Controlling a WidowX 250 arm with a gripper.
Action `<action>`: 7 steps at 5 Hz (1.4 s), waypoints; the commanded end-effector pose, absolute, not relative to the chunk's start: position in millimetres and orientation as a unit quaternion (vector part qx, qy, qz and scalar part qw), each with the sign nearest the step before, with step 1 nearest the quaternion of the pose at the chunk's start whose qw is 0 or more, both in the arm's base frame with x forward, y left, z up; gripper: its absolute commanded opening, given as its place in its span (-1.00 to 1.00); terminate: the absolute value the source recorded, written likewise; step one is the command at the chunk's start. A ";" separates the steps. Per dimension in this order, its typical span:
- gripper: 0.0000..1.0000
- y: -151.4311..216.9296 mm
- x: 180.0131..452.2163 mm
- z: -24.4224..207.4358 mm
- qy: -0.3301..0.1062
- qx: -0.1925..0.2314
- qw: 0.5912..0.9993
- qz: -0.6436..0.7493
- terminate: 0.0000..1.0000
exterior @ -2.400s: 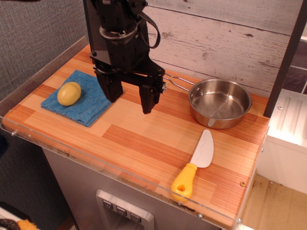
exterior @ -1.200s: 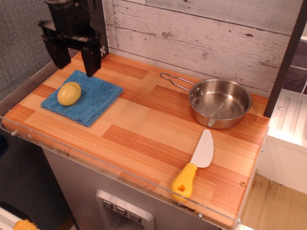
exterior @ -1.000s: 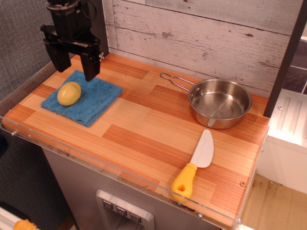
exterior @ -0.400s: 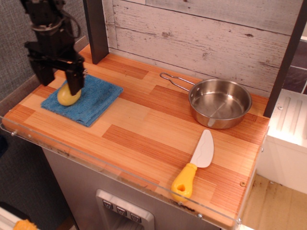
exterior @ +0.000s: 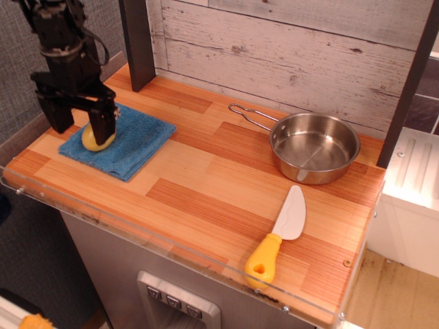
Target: Pick up the potato and put it in the pot.
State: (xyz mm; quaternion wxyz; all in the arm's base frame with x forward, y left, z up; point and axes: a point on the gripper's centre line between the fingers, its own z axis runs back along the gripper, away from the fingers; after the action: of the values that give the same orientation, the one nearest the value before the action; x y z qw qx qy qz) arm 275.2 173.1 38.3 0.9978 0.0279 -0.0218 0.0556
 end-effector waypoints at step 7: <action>-1.00 120.7 291.4 102.9 -0.116 0.036 0.992 0.043 -1.00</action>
State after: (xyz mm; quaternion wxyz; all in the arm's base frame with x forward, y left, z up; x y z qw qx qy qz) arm 292.5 114.6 88.5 0.9939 0.0209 -0.0983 0.0450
